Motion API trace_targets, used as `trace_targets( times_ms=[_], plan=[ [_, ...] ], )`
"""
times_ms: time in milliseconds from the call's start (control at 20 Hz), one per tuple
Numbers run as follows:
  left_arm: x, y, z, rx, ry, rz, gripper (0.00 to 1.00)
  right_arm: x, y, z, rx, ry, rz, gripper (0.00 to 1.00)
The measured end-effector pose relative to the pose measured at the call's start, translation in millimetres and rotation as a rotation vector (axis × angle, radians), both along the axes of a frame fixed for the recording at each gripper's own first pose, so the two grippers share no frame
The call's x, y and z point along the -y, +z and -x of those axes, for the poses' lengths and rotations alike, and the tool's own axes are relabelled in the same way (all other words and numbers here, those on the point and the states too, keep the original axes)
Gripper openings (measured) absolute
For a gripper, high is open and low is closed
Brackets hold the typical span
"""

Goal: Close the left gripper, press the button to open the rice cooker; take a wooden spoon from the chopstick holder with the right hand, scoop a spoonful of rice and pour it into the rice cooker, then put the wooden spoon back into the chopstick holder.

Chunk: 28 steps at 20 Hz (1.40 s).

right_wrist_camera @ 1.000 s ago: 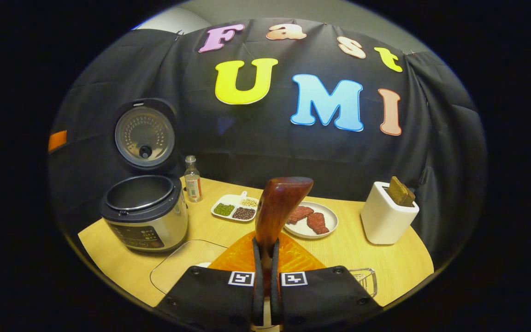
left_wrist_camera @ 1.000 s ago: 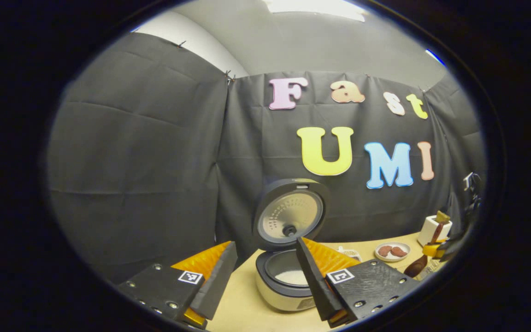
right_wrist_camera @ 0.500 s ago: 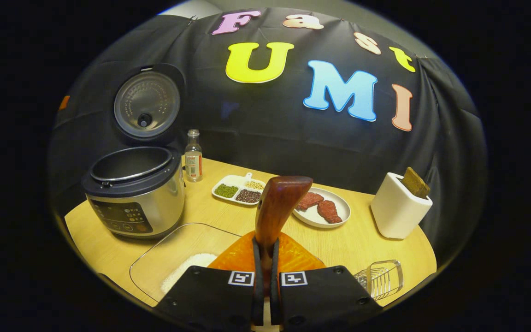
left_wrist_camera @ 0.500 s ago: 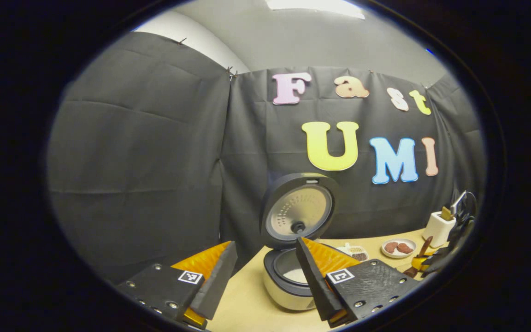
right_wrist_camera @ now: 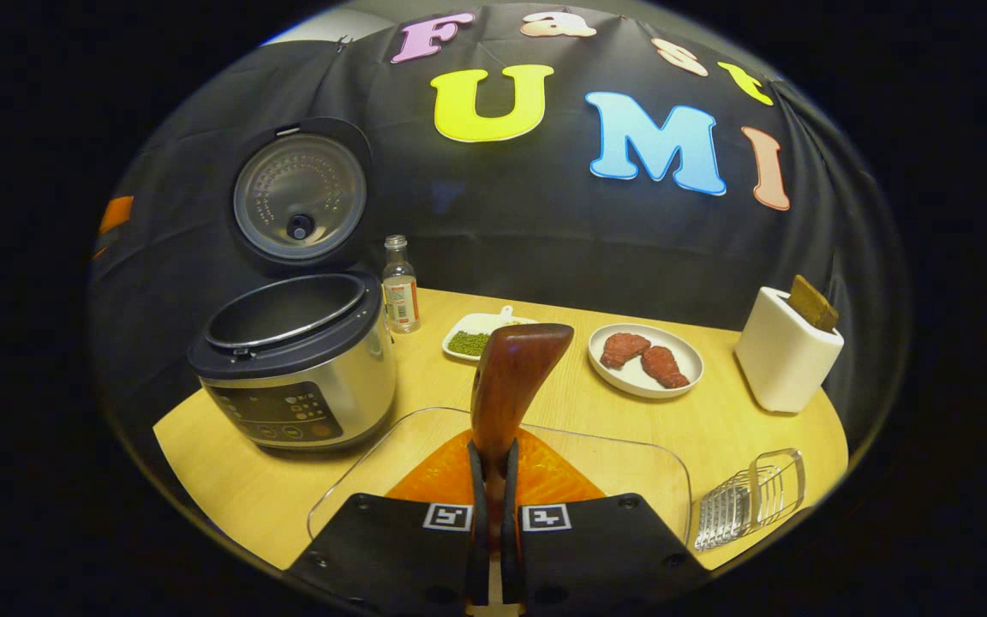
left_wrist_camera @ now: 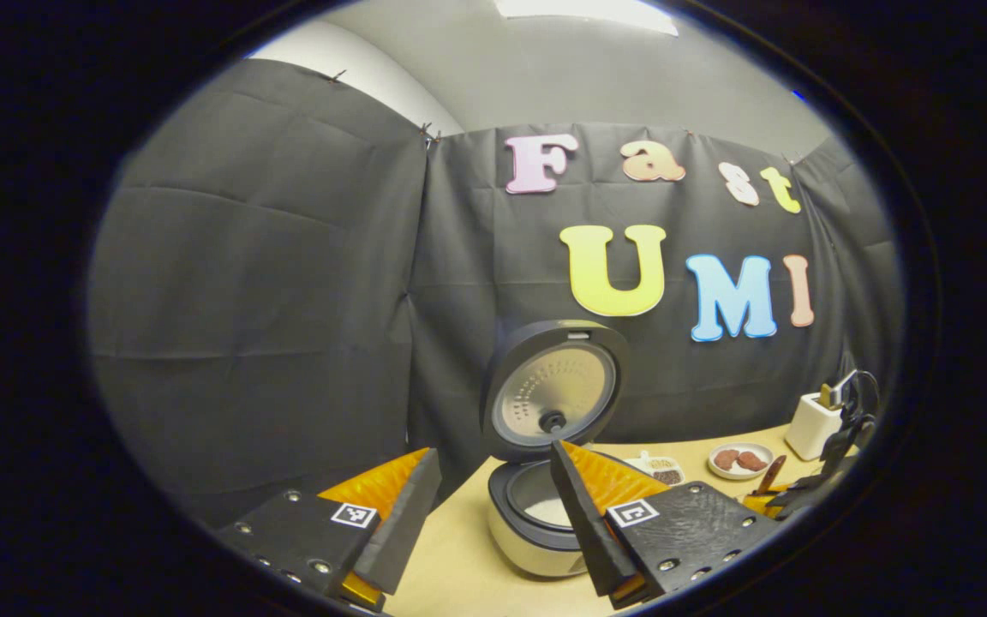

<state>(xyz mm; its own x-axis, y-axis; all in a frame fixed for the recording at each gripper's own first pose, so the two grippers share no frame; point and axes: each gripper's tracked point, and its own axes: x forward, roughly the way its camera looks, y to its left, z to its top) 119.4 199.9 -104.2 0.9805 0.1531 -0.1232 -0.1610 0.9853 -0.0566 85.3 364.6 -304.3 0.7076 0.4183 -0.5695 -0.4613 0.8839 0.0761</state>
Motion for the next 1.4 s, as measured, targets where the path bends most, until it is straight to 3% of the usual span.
trace_targets(
  times_ms=[350, 600, 1050, 1100, 1150, 1400],
  plan=[
    [1.4, 7.0, 6.0, 0.011, 0.004, 0.006, 0.82, -3.9, -1.7, 11.1, -0.219, -0.076, -0.237, 0.07],
    [6.4, 14.4, 11.1, 0.020, 0.001, -0.003, 0.82, 18.0, -8.6, 2.2, -0.405, -0.240, -0.460, 0.07],
    [17.7, 33.6, 17.6, 0.048, -0.009, -0.019, 0.82, 62.1, 15.1, -8.8, -0.512, -0.392, -0.706, 0.04],
    [20.1, 36.1, 18.5, 0.049, -0.012, -0.022, 0.81, 65.6, 18.9, -9.5, -0.528, -0.408, -0.737, 0.07],
    [21.6, 36.9, 18.8, 0.051, -0.015, -0.022, 0.81, 67.4, 23.8, -9.8, -0.546, -0.422, -0.771, 0.10],
    [25.6, 40.6, 20.6, 0.063, -0.023, -0.008, 0.81, 63.0, 56.9, -18.4, -0.566, -0.450, -0.896, 0.07]
  ],
)
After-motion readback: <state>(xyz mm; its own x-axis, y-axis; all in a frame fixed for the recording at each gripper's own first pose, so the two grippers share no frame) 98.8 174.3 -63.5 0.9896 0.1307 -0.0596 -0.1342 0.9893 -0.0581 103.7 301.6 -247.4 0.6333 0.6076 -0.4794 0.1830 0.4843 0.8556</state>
